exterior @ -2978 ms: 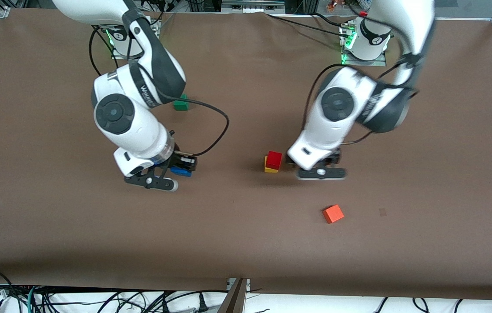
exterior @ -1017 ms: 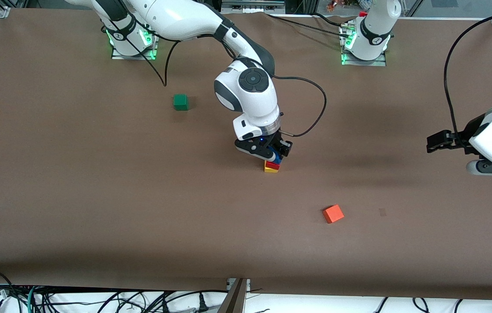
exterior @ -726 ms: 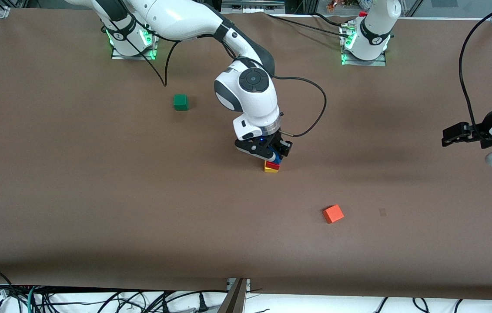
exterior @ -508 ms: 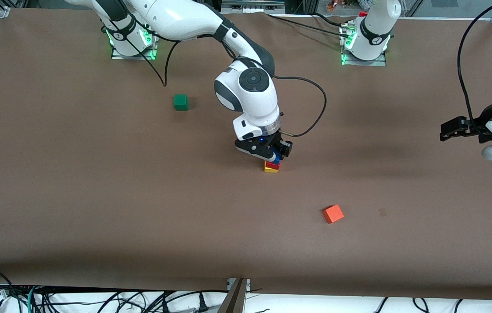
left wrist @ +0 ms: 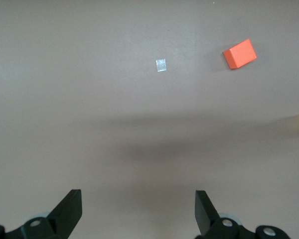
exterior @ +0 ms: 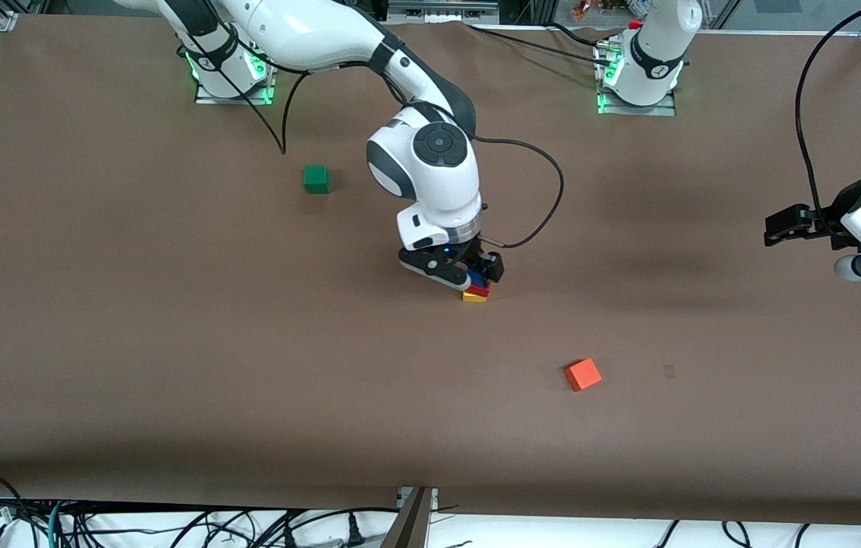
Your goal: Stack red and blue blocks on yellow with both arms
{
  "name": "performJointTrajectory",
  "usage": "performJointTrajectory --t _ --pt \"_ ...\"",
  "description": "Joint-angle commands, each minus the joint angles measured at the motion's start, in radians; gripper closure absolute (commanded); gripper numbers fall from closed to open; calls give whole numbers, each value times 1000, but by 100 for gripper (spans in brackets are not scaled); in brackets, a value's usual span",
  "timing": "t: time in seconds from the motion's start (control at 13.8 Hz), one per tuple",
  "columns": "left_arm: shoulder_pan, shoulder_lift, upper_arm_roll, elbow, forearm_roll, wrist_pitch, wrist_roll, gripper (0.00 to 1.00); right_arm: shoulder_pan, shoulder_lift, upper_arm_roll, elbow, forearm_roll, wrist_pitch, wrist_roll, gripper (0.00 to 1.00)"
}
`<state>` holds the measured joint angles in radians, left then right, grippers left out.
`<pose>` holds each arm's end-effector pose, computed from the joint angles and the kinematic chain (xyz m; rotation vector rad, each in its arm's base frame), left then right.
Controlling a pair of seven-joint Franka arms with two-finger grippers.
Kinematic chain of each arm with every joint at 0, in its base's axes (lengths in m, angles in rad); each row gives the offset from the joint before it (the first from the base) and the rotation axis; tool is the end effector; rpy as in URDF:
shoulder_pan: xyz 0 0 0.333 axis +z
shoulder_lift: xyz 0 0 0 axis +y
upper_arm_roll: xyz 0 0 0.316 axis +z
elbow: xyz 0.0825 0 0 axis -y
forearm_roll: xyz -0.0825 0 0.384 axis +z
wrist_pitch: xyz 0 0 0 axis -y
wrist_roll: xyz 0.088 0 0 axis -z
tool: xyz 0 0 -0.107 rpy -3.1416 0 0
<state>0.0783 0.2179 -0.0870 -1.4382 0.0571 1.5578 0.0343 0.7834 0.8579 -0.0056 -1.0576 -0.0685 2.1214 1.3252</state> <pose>0.6155 0.0063 0.5586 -3.1002 0.0681 0.1520 0.5642 0.5535 0.3385 -2.8877 0.7608 -0.2388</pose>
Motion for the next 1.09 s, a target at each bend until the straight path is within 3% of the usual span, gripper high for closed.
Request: performJointTrajectory --t 0.0,0.22,0.36,0.44,0.58,1.02 --pt "6 -18 -2 -19 -20 13 1 0 -61 -77 3 1 -10 -90 -7 0" --pt "9 -18 -2 -19 -22 13 1 0 -139 -160 4 -5 13 -240 -94 0" --pt "8 -18 -2 -19 -22 13 1 0 -185 -241 3 -25 31 -369 -292 0" --pt "8 -18 -2 -19 -22 13 1 0 -225 -290 1 -56 85 -401 -376 0" --pt "9 -18 -2 -19 -22 13 1 0 -303 -409 -16 -167 145 -437 -568 0" --pt "9 -18 -2 -19 -22 13 1 0 -481 -820 -51 -641 154 -391 -1004 0"
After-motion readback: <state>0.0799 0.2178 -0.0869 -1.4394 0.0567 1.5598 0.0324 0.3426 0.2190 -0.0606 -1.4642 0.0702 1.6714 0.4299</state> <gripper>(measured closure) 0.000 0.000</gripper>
